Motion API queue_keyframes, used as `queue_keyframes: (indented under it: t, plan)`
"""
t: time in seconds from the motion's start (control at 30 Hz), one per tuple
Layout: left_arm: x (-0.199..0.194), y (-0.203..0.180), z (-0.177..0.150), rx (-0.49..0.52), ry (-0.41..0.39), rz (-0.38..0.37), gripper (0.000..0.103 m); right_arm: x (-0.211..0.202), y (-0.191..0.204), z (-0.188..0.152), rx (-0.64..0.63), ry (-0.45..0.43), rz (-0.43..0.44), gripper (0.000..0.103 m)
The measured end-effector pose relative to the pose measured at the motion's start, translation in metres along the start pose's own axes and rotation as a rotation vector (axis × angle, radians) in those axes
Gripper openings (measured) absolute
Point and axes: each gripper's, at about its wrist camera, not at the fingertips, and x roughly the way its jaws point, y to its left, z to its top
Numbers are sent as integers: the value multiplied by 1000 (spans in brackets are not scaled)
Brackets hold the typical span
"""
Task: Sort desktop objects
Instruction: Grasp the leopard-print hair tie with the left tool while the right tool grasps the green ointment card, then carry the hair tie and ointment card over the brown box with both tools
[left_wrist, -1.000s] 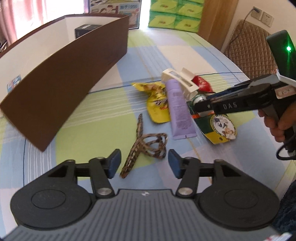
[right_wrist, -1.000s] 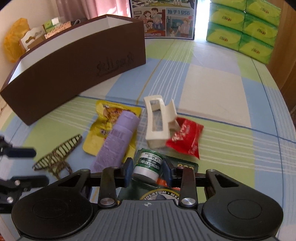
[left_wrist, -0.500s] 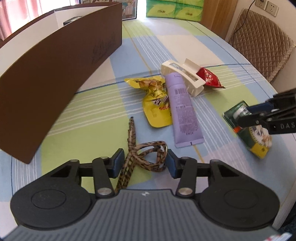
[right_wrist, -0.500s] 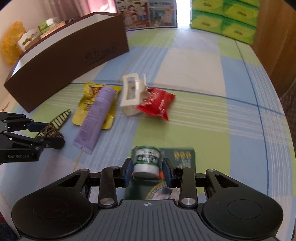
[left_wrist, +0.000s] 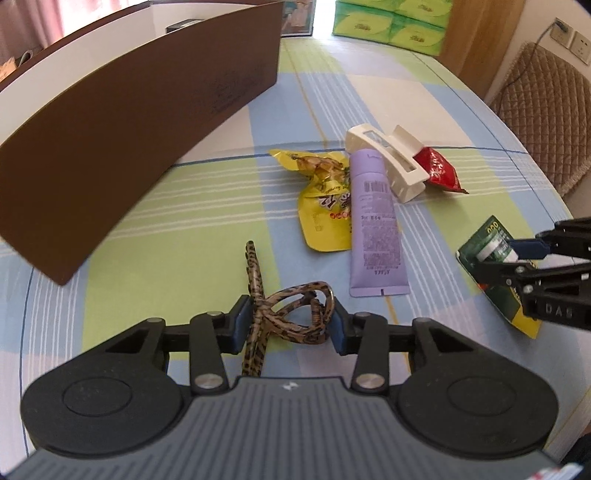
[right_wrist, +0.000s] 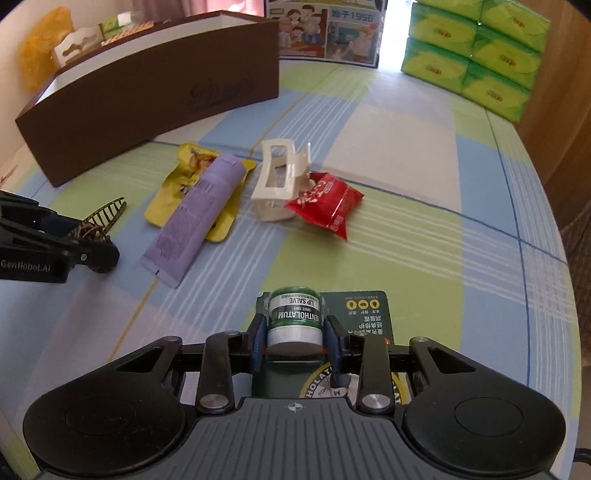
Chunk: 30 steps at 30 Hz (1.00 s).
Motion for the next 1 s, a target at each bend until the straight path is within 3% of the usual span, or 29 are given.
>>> queue_keyframes:
  t: [0.23, 0.43, 1.0]
  plan:
    - [-17, 9, -8, -67, -7, -3, 37, -13, -1, 3, -11, -20, 29, 30]
    - [-45, 9, -5, -93, -63, -6, 37, -29, 0, 16, -10, -57, 71, 30]
    - [-118, 26, 41, -142, -256, 17, 37, -59, 42, 85, -160, -184, 275, 30]
